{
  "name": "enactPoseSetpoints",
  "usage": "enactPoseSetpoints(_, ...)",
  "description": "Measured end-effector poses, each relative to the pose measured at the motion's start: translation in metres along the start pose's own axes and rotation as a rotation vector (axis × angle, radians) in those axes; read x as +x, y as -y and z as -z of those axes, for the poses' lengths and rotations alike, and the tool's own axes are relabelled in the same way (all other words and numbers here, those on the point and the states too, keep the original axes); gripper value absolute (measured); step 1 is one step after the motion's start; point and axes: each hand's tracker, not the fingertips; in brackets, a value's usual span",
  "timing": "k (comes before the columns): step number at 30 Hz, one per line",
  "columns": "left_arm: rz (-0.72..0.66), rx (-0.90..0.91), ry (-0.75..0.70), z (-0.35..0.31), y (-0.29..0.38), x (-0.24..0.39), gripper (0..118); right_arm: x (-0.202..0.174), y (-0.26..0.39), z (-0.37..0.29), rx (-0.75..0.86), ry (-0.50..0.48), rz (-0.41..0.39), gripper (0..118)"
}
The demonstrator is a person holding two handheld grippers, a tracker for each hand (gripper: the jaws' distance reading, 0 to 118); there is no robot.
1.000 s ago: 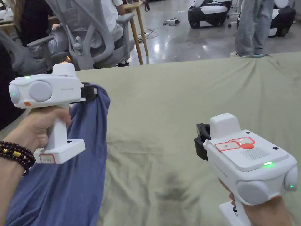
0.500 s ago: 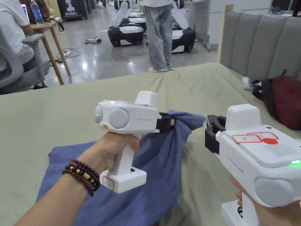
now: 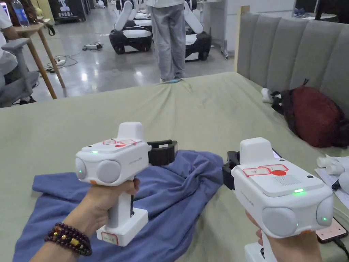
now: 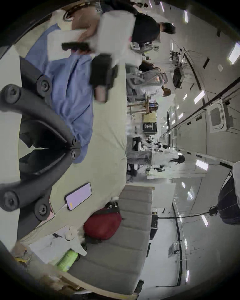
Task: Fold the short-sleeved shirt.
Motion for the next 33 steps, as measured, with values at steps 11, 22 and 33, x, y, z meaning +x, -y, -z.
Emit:
enactPoseSetpoints(11,0.048,0.105,-0.410,-0.199,0.056,-0.068,19,-0.082,-0.004,0.009,0.066,-0.156,-0.050,1)
enactPoseSetpoints(22,-0.098,-0.097,-0.491,-0.123,0.032,-0.179,118,-0.098,-0.007,0.024,0.043,-0.183,-0.084,1)
enactPoseSetpoints(33,-0.126,-0.466,-0.449,0.030,0.058,-0.285,63,-0.080,0.012,0.073,-0.043,-0.117,-0.077,1)
